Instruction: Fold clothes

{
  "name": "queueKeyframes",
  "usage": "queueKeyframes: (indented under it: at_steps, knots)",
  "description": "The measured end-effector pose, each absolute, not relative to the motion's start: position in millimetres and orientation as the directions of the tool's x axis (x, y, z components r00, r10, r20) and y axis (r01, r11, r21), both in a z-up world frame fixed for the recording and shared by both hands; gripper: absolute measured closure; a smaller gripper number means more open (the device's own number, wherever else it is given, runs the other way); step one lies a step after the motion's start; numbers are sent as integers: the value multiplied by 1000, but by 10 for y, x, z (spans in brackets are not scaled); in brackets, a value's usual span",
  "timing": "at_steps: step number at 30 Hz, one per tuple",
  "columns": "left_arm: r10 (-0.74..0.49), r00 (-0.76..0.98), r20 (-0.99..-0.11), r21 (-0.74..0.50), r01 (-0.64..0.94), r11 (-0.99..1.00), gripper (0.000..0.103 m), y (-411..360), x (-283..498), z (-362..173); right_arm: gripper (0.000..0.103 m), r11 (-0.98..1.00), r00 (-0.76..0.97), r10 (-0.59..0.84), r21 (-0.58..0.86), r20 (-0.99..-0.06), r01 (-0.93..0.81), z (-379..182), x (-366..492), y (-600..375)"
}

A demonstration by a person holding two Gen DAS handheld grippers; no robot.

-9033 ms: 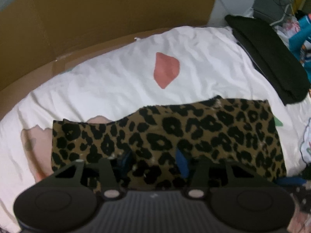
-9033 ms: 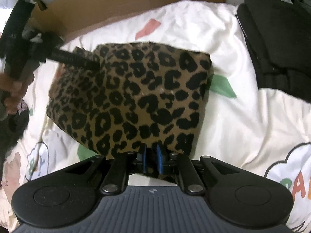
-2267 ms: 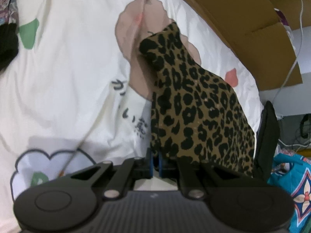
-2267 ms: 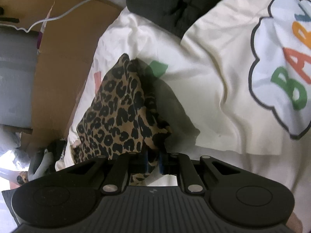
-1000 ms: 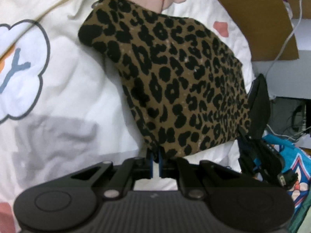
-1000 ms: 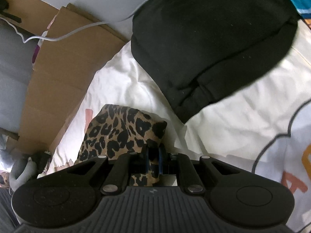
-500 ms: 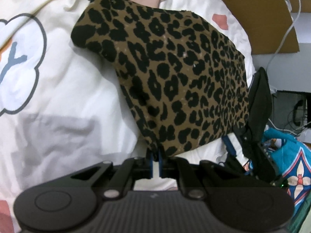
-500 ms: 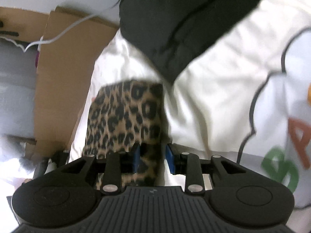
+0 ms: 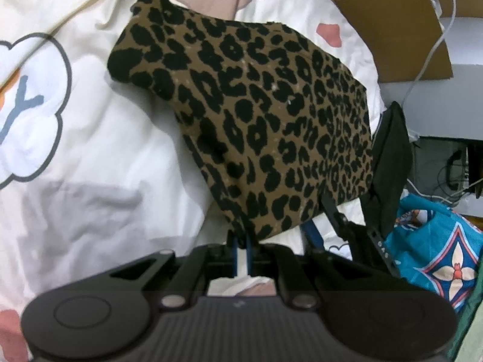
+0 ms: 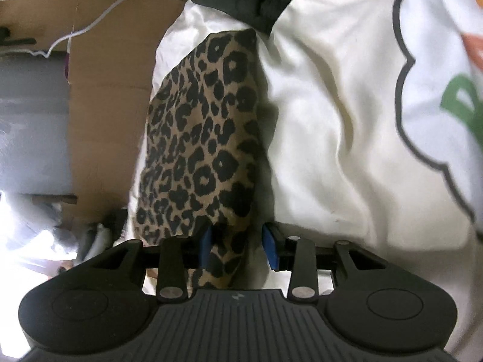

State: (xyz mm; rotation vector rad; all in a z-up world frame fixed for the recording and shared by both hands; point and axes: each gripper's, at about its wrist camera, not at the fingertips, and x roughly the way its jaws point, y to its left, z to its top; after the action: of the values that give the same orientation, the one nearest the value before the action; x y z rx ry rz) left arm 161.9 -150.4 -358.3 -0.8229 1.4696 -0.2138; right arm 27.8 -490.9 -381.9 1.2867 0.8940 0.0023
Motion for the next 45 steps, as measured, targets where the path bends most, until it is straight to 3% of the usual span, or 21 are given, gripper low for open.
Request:
queueKeyframes:
  at_steps: [7,15,17,21,27,31,39,45]
  knots:
    - [-613,132,-779,-615,-349,707,98,-1431,1593,-3558,64,290,687,492,845,-535,450,-3839,386,-4760]
    - [-619,117,-776,-620,-316,718,97,-1371,1542,-3506,66,321,684,467,828,-560,460,-3784,594,-4674]
    - [-613,104,-783,-615,-271,740,98,-1355,1507,-3458,78,336,682,464,825,-565,455,-3758,606,-4670]
    - [-589,85,-804,-591,-233,772,97,-1268,1445,-3381,87,365,678,460,818,-573,444,-3708,629,-4662]
    - [-527,101,-844,-537,-154,830,81,-1247,1502,-3158,93,408,673,452,807,-585,428,-3632,663,-4650]
    - [-506,130,-853,-519,-111,847,57,-1257,1627,-3008,95,442,660,450,792,-602,421,-3591,682,-4649]
    - [-488,184,-853,-504,-50,862,55,-1217,2072,-2871,94,458,644,461,785,-611,417,-3581,687,-4699]
    - [-477,190,-858,-488,-13,872,48,-1262,2373,-2893,89,411,643,487,805,-591,428,-3671,614,-4754]
